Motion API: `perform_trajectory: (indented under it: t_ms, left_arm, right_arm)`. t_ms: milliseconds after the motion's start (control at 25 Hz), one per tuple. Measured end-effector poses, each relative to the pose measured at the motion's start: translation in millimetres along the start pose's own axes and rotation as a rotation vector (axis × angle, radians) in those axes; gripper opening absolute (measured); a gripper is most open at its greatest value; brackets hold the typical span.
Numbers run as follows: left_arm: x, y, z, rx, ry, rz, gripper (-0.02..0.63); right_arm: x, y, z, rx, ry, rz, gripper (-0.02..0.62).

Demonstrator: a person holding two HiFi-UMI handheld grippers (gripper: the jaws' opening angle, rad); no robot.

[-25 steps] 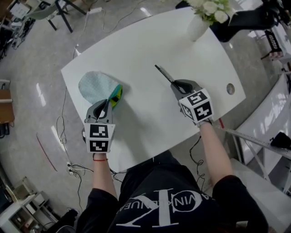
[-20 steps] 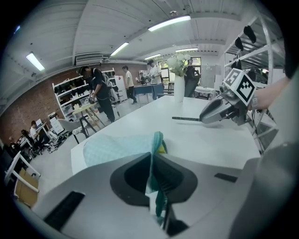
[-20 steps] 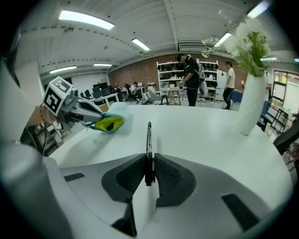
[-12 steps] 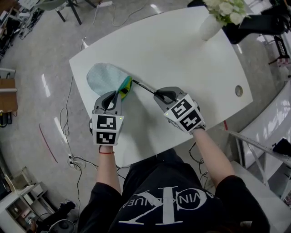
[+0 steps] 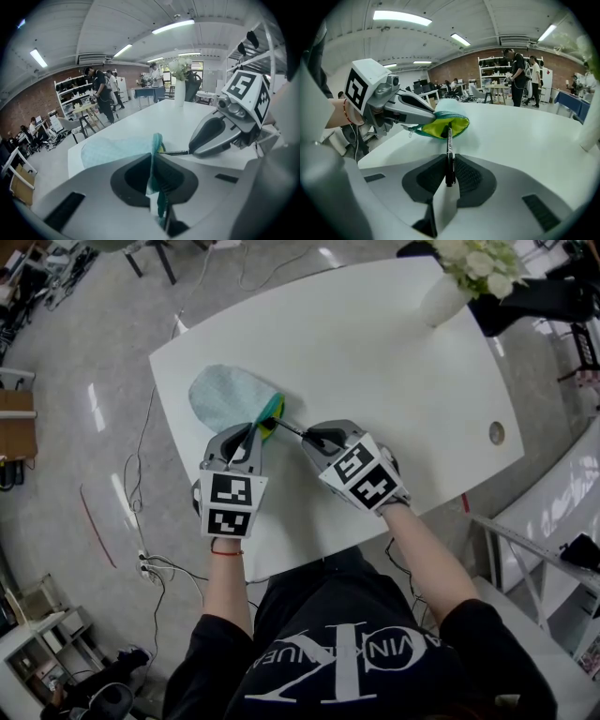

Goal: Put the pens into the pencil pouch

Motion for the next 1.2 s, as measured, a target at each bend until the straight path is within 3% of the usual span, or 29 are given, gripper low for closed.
perform_trajectory:
  t_ms: [720,1200]
  left_arm:
    - [-10.3,3.2,-3.4,-0.013,-0.026,0.009,0.017]
    - [-7.8,3.3,-3.7,-0.011,-0.017,-0.004,0.017]
  right_arm:
    - [-2.0,31.6,37.6,0.006,-0.029,0.016,0.072]
    - [-3.3,27.5,20.3,-0.089,-0.015,0.066,0.121]
Point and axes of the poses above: the fingertips, and each gripper's own axes: z forward along the fingers, x to its left, y out of its top, the point moved 4 cm from there along -z, backward along the fingers, and after that the axes turned 11 degrees about -x, right-handed, at the moved point
